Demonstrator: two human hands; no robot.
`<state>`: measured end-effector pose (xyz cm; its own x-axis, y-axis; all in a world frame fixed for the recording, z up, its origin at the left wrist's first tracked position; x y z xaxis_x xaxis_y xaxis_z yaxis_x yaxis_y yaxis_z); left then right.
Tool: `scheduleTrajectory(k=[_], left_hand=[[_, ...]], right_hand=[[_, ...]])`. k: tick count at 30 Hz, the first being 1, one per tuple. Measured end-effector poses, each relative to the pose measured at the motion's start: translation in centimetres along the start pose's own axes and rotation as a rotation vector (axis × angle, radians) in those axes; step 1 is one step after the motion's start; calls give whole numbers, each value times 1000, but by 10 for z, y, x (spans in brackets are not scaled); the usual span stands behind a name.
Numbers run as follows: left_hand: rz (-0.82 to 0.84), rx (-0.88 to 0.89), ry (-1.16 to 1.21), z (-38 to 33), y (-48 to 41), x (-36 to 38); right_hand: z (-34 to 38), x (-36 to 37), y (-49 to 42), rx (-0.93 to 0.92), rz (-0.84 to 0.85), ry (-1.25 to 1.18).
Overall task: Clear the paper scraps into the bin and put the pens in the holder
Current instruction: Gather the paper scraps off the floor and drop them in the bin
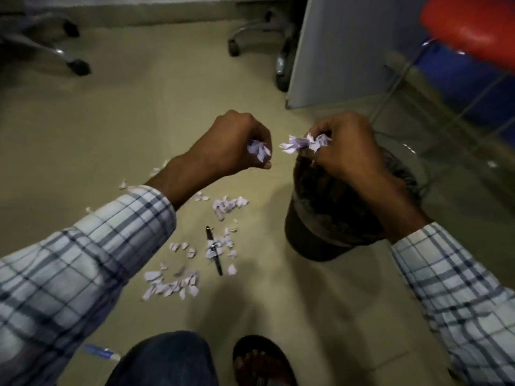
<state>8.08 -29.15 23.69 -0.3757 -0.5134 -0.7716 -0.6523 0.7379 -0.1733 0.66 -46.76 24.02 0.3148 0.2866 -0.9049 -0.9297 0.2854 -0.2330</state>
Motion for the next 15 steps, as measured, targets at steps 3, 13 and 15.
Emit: scheduleTrajectory(k=[3,13,15], left_hand=[[35,92,-10,-41,-38,32],[308,109,-61,-66,-80,122],[273,110,-46,-62,-78,118]], right_hand=[[-50,-31,7,117,-20,72],[-130,-23,36,284,186,97],[-134,-18,37,296,186,111]])
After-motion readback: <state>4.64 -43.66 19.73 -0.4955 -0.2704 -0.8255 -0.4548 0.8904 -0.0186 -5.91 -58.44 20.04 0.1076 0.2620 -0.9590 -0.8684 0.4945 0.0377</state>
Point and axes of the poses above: each hand's wrist, its own y-axis away from the middle knuckle, its own x-axis out of the palm, z = x × y, the point moved 5 cm from there along -y, towards the middle knuckle, and after that the axes turned 13 degrees about y, right-handed, at the moved point
